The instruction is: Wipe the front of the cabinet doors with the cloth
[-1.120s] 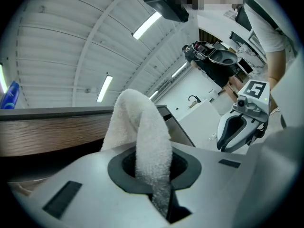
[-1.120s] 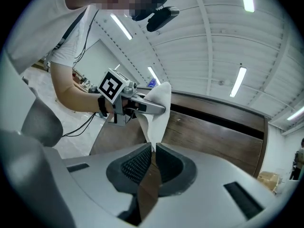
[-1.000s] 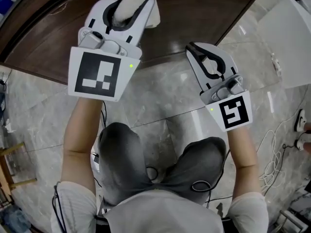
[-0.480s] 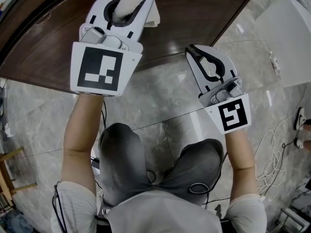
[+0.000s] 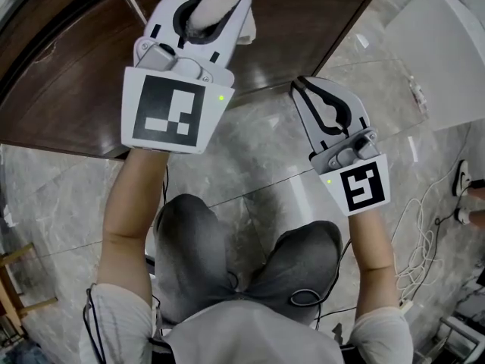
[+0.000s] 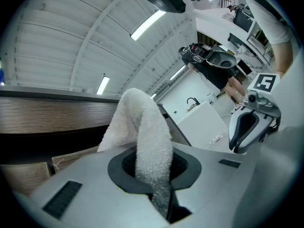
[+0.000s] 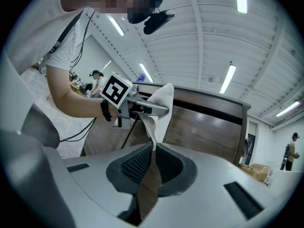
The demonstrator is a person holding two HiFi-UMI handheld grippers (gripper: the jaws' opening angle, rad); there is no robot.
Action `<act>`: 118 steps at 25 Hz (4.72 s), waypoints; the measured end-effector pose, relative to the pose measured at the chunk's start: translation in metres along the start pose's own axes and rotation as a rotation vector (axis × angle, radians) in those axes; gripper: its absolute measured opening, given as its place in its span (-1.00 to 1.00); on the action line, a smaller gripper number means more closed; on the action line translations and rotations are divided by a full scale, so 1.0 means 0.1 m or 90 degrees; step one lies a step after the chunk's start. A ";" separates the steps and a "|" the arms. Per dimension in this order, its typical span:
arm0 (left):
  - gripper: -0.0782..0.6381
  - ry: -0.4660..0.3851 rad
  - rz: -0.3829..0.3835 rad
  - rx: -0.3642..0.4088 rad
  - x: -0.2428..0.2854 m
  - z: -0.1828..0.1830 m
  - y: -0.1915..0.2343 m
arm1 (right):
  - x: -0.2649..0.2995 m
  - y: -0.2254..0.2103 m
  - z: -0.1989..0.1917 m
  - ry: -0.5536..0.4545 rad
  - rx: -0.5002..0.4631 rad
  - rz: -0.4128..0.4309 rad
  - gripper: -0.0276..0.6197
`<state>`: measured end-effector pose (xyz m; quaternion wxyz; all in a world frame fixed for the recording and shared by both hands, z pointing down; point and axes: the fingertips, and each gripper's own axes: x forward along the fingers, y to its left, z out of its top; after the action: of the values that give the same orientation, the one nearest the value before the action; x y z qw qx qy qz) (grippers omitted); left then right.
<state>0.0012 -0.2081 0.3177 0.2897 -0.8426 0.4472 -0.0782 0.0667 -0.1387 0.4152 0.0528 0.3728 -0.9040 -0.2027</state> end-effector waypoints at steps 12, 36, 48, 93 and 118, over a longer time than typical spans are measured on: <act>-0.62 -0.011 -0.011 -0.015 0.36 0.05 -0.28 | -0.27 -0.23 -0.12 0.016 -0.002 -0.029 -0.75; -0.62 -0.033 -0.022 -0.023 1.34 0.18 -1.01 | -0.99 -0.76 -0.40 0.040 0.015 -0.098 -0.75; -0.62 -0.039 -0.031 -0.024 1.45 0.25 -1.21 | -1.16 -0.90 -0.50 0.039 0.034 -0.105 -0.75; -0.62 0.026 0.070 -0.045 -0.72 -0.74 0.15 | 0.37 0.50 -0.05 0.009 0.009 0.014 -0.75; -0.62 0.021 0.010 -0.054 0.10 -0.91 -0.64 | -0.05 0.14 -0.55 0.048 0.022 -0.019 -0.75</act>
<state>0.0166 -0.2268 0.4267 0.2471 -0.8491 0.4614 -0.0709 0.0747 -0.1436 0.4712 0.0770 0.3946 -0.8991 -0.1735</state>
